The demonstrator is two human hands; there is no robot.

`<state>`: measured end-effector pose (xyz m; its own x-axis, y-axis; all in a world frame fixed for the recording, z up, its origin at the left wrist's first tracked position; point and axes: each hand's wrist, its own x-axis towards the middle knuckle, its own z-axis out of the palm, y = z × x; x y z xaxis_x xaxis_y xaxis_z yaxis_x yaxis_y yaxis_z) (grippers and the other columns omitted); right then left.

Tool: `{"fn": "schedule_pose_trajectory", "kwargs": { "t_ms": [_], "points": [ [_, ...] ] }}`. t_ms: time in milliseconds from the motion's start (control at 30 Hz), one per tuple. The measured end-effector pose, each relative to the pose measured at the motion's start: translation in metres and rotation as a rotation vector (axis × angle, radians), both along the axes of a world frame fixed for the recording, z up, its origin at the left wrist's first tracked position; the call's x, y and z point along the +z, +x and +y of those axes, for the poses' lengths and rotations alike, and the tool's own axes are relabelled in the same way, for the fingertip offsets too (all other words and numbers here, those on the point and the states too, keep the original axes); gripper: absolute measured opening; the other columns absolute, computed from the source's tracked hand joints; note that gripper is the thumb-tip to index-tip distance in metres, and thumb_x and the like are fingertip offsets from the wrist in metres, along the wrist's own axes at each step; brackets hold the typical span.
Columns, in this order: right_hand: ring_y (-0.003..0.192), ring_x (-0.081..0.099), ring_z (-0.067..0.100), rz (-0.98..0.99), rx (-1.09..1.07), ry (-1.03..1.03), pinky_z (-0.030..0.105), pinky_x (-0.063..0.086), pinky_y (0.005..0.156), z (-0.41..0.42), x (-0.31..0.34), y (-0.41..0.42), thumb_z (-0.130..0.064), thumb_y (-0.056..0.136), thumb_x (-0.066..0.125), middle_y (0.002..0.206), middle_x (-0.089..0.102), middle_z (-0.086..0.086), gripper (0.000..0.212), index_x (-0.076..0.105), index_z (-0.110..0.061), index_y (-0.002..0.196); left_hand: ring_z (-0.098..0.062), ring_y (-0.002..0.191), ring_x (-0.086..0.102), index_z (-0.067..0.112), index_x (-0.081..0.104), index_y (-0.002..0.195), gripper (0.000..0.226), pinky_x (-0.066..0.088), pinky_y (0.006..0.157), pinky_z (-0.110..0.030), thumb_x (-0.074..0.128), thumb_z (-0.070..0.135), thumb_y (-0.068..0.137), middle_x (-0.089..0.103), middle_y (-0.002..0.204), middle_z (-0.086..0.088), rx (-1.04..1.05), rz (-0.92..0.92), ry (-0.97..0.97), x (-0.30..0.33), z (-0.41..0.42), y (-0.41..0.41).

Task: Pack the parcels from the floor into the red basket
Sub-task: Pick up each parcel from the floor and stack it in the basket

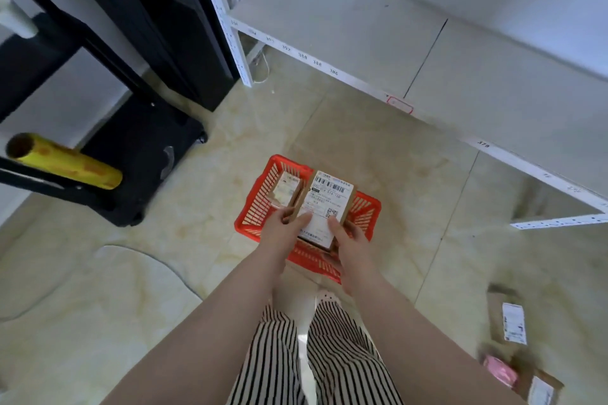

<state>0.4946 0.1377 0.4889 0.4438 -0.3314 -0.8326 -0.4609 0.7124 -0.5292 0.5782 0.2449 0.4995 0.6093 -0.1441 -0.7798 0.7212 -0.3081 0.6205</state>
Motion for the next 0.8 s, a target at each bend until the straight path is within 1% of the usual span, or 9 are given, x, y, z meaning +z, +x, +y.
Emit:
{"fn": "schedule_pose_trajectory", "kwargs": {
  "t_ms": [67, 133, 233, 333, 400, 433, 567, 700, 800],
  "points": [
    [0.098, 0.071, 0.028, 0.014, -0.045, 0.011, 0.050, 0.057, 0.086, 0.001, -0.016, 0.017, -0.028, 0.083, 0.074, 0.114, 0.071, 0.007, 0.050, 0.053, -0.018, 0.127, -0.027, 0.096, 0.069, 0.009, 0.060, 0.120, 0.049, 0.056, 0.089, -0.044, 0.076, 0.030, 0.079, 0.071, 0.111, -0.009, 0.021, 0.060, 0.029, -0.017, -0.003, 0.016],
    [0.093, 0.073, 0.030, 0.029, -0.082, 0.001, 0.050, 0.059, 0.081, 0.000, -0.035, 0.033, -0.024, 0.083, 0.074, 0.112, 0.072, 0.010, 0.049, 0.054, -0.016, 0.128, -0.028, 0.091, 0.070, 0.007, 0.060, 0.114, 0.044, 0.057, 0.081, -0.040, 0.076, 0.028, 0.080, 0.071, 0.107, -0.010, 0.041, 0.152, 0.029, -0.037, -0.005, 0.034],
    [0.093, 0.072, 0.035, 0.054, -0.142, 0.024, 0.056, 0.057, 0.082, 0.001, -0.070, 0.056, -0.023, 0.082, 0.076, 0.111, 0.072, 0.012, 0.053, 0.053, -0.018, 0.129, -0.031, 0.090, 0.071, 0.006, 0.066, 0.110, 0.042, 0.057, 0.087, -0.046, 0.078, 0.029, 0.078, 0.074, 0.102, -0.011, 0.021, 0.259, 0.033, -0.071, -0.007, 0.059],
    [0.094, 0.072, 0.033, 0.071, -0.179, 0.029, 0.055, 0.056, 0.086, 0.003, -0.108, 0.073, -0.024, 0.082, 0.076, 0.110, 0.072, 0.010, 0.053, 0.053, -0.018, 0.129, -0.030, 0.091, 0.072, 0.009, 0.069, 0.111, 0.068, 0.056, 0.090, -0.047, 0.083, 0.047, 0.056, 0.075, 0.101, -0.009, -0.033, 0.254, 0.078, -0.115, -0.008, 0.079],
    [0.094, 0.073, 0.031, 0.074, -0.212, 0.040, 0.052, 0.057, 0.086, 0.002, -0.139, 0.082, -0.021, 0.084, 0.073, 0.110, 0.072, 0.010, 0.046, 0.055, -0.018, 0.126, -0.029, 0.090, 0.073, 0.013, 0.069, 0.111, 0.080, 0.056, 0.089, -0.047, 0.082, 0.053, 0.043, 0.076, 0.099, -0.006, -0.050, 0.271, 0.100, -0.157, -0.010, 0.089],
    [0.094, 0.073, 0.030, 0.066, -0.217, 0.049, 0.051, 0.057, 0.086, 0.001, -0.147, 0.086, -0.020, 0.085, 0.072, 0.110, 0.072, 0.010, 0.042, 0.056, -0.020, 0.124, -0.030, 0.089, 0.073, 0.014, 0.068, 0.112, 0.078, 0.056, 0.088, -0.048, 0.083, 0.052, 0.045, 0.076, 0.099, -0.006, -0.039, 0.281, 0.105, -0.167, -0.010, 0.092],
    [0.097, 0.072, 0.027, 0.087, -0.255, 0.071, 0.050, 0.056, 0.089, 0.004, -0.219, 0.098, -0.023, 0.086, 0.071, 0.109, 0.074, 0.007, 0.028, 0.060, -0.030, 0.111, -0.032, 0.095, 0.071, 0.017, 0.063, 0.118, 0.055, 0.055, 0.088, -0.052, 0.078, 0.040, 0.071, 0.074, 0.106, -0.008, -0.043, 0.326, 0.095, -0.235, -0.012, 0.099],
    [0.101, 0.071, 0.021, 0.085, -0.242, 0.007, 0.043, 0.056, 0.091, 0.006, -0.296, 0.106, -0.022, 0.090, 0.066, 0.114, 0.073, 0.002, 0.040, 0.057, -0.026, 0.129, -0.028, 0.098, 0.070, 0.016, 0.062, 0.121, 0.041, 0.054, 0.092, -0.049, 0.070, 0.030, 0.084, 0.074, 0.108, -0.006, -0.080, 0.319, 0.045, -0.313, -0.013, 0.103],
    [0.105, 0.068, 0.015, 0.090, -0.194, -0.039, 0.028, 0.056, 0.080, 0.008, -0.344, 0.112, -0.023, 0.093, 0.062, 0.120, 0.069, -0.001, 0.042, 0.053, -0.027, 0.134, -0.027, 0.103, 0.068, 0.015, 0.061, 0.123, 0.041, 0.052, 0.096, -0.048, 0.069, 0.028, 0.084, 0.071, 0.115, -0.006, -0.060, 0.308, 0.049, -0.362, -0.015, 0.102]
  ]
}}
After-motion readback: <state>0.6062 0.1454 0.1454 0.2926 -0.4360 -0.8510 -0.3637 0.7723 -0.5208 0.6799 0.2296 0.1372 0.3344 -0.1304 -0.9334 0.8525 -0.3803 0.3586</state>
